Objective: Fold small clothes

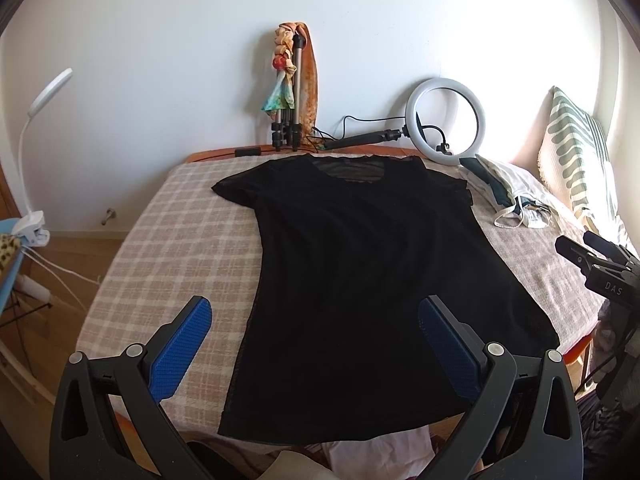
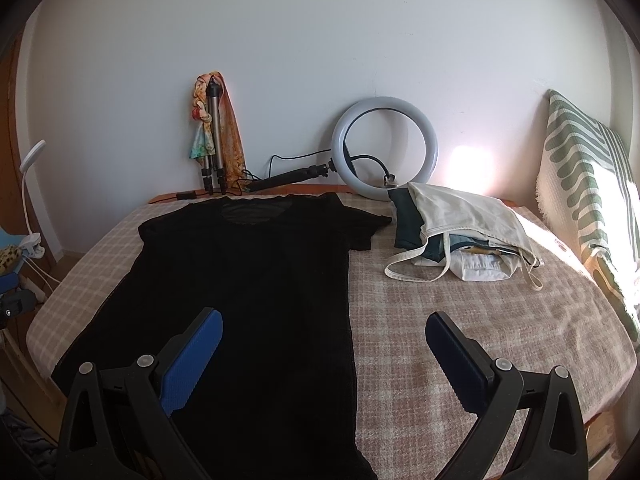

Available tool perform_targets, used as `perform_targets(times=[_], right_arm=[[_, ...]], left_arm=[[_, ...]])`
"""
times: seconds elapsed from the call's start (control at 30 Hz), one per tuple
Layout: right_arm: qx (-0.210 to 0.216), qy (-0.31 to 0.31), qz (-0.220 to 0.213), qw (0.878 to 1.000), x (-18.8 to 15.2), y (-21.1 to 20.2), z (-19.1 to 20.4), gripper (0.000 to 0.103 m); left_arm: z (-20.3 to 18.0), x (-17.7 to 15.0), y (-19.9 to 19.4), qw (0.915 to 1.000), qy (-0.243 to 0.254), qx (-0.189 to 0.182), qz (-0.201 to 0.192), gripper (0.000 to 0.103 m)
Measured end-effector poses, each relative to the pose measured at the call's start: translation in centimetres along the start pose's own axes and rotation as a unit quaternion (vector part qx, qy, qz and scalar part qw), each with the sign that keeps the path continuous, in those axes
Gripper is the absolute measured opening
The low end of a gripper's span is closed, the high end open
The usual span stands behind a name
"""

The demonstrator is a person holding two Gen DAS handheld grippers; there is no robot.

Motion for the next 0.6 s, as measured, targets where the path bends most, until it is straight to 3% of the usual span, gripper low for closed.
perform_targets(times=[0.2,0.43,0.6], right_arm=[[0.023,-0.013,0.009,1.0,0.9,0.8,2.3,0.103],[0.08,-0.027,0.027,0.996,3.0,2.0,6.0,0.103],[0.125,-0.05,0.054,0.989,5.3,4.1,10.3,0.101]], left_arm=[[1.2,-2.3,2.0,0.9984,-0.024,-0.014,0.05,0.103],[4.3,-3.8,2.4,0.9979,-0.046,0.008,0.045,0.103],[6.4,-5.3,3.6,0.9938,-0.084,0.007,0.073,0.102]])
Point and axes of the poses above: each gripper's, at about its wrist camera, not at the fingertips, and y roughly the way its jaws point, z to its left, x to its top, the point moved 7 cm from there along y, roughly the way its jaws point, and after that the axes turned 5 degrees about y, right-handed, at the moved point
